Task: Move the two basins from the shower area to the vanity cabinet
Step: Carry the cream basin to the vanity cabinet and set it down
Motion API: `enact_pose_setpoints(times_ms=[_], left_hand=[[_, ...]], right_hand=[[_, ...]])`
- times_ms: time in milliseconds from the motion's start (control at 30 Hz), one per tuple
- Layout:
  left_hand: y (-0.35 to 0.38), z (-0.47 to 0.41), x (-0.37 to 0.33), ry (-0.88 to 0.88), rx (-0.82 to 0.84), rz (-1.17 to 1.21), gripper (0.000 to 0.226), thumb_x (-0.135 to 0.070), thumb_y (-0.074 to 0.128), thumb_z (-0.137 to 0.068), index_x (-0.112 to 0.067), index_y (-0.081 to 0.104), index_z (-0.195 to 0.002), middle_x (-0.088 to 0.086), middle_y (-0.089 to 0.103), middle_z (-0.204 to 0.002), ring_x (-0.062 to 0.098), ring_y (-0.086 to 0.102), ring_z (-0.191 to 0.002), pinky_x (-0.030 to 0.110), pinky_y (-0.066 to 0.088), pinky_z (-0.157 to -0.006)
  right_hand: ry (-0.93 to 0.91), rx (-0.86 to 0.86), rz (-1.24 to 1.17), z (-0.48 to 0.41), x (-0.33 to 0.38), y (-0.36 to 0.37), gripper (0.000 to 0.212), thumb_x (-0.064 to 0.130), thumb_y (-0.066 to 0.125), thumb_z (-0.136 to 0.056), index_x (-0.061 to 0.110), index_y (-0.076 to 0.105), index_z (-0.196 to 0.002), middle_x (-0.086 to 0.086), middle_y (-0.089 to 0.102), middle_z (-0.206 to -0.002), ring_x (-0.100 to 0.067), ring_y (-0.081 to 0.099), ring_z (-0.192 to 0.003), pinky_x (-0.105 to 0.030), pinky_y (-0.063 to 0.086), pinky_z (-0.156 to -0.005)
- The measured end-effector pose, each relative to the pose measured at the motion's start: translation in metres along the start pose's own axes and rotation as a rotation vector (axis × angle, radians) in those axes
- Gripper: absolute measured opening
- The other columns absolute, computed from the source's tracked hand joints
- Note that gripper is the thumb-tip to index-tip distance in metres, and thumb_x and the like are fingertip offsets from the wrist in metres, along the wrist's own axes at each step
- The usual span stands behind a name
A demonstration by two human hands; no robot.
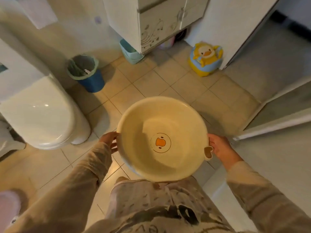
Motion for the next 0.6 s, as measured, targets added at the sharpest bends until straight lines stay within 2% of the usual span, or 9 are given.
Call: enact_pose_setpoints(times_ms=[100,167,233,300,333,400,500,567,600], left_hand=[[0.051,-0.004,-0.030,0.013,0.045,-0.042,0.009,-0.009,0.052,-0.087,-0.011,0.058,-0.082,0.000,0.055,-0.079,0.019,0.052,-0.069,0.030,0.046,-0.064],[0.082,-0.010,-0.052,0.030,0.070,-0.073,0.016,-0.009,0.051,-0.088,-0.014,0.057,-0.074,0.001,0.055,-0.079,0.020,0.053,-0.069,0.031,0.046,-0.064],[0.110,-0.016,-0.072,0.041,0.084,-0.101,0.018,-0.009,0.051,-0.088,-0.015,0.056,-0.073,0.001,0.055,-0.079,0.020,0.052,-0.068,0.031,0.046,-0.064],[0.138,-0.025,-0.090,0.042,0.105,-0.138,0.019,-0.009,0.050,-0.089,-0.016,0.056,-0.072,0.000,0.054,-0.078,0.019,0.052,-0.068,0.030,0.045,-0.064],[0.152,-0.030,-0.100,0.044,0.118,-0.158,0.020,-0.009,0.049,-0.089,-0.016,0.056,-0.071,0.000,0.054,-0.077,0.019,0.051,-0.067,0.030,0.044,-0.063],[0.180,-0.041,-0.119,0.045,0.145,-0.193,0.019,-0.009,0.049,-0.088,-0.014,0.054,-0.070,0.000,0.052,-0.076,0.019,0.049,-0.066,0.030,0.043,-0.062],[0.221,-0.054,-0.148,0.029,0.185,-0.252,0.014,-0.012,0.050,-0.089,-0.012,0.054,-0.076,0.000,0.051,-0.078,0.019,0.049,-0.067,0.031,0.043,-0.064],[0.247,-0.061,-0.168,0.019,0.213,-0.257,0.007,-0.013,0.050,-0.090,-0.009,0.054,-0.091,0.002,0.053,-0.084,0.021,0.051,-0.072,0.033,0.044,-0.071],[0.259,-0.065,-0.179,0.016,0.223,-0.263,0.010,-0.013,0.049,-0.090,-0.009,0.053,-0.098,0.004,0.055,-0.091,0.024,0.052,-0.079,0.035,0.044,-0.076]], right_hand=[[0.000,-0.051,-0.038,-0.025,0.027,-0.029,0.016,0.005,0.054,-0.085,0.005,0.057,-0.101,-0.018,0.052,-0.075,-0.027,0.047,-0.068,-0.032,0.038,-0.061],[-0.007,-0.067,-0.039,-0.041,0.043,-0.043,0.020,0.006,0.054,-0.084,0.004,0.059,-0.104,-0.020,0.053,-0.080,-0.027,0.049,-0.077,-0.035,0.039,-0.069],[-0.015,-0.096,-0.044,-0.055,0.054,-0.058,0.032,0.007,0.055,-0.085,-0.010,0.061,-0.111,-0.026,0.056,-0.088,-0.029,0.050,-0.085,-0.036,0.039,-0.075],[-0.031,-0.111,-0.051,-0.067,0.065,-0.068,0.039,0.006,0.055,-0.085,-0.020,0.054,-0.114,-0.035,0.054,-0.091,-0.035,0.053,-0.083,-0.034,0.041,-0.071],[-0.038,-0.113,-0.064,-0.072,0.071,-0.072,0.037,0.006,0.054,-0.084,-0.020,0.055,-0.111,-0.031,0.054,-0.086,-0.039,0.053,-0.082,-0.032,0.041,-0.067],[-0.043,-0.124,-0.130,-0.084,0.084,-0.077,0.030,0.007,0.054,-0.084,-0.012,0.062,-0.106,-0.021,0.058,-0.084,-0.033,0.054,-0.085,-0.031,0.042,-0.064],[-0.038,-0.190,-0.222,-0.107,0.103,-0.088,0.024,0.008,0.054,-0.088,-0.007,0.064,-0.104,-0.019,0.061,-0.089,-0.030,0.057,-0.091,-0.032,0.046,-0.069],[-0.038,-0.228,-0.230,-0.121,0.118,-0.095,0.026,0.008,0.054,-0.089,-0.010,0.063,-0.105,-0.017,0.062,-0.083,-0.031,0.058,-0.085,-0.031,0.048,-0.068],[-0.035,-0.244,-0.241,-0.129,0.125,-0.099,0.029,0.008,0.054,-0.089,-0.012,0.061,-0.109,-0.016,0.062,-0.081,-0.030,0.059,-0.081,-0.031,0.048,-0.067]])
Point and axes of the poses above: each hand's wrist, its own z-axis away from the middle knuckle, its own y-axis out of the palm, x = y × z, the point moved 8 cm from there along -z, towards the middle knuckle
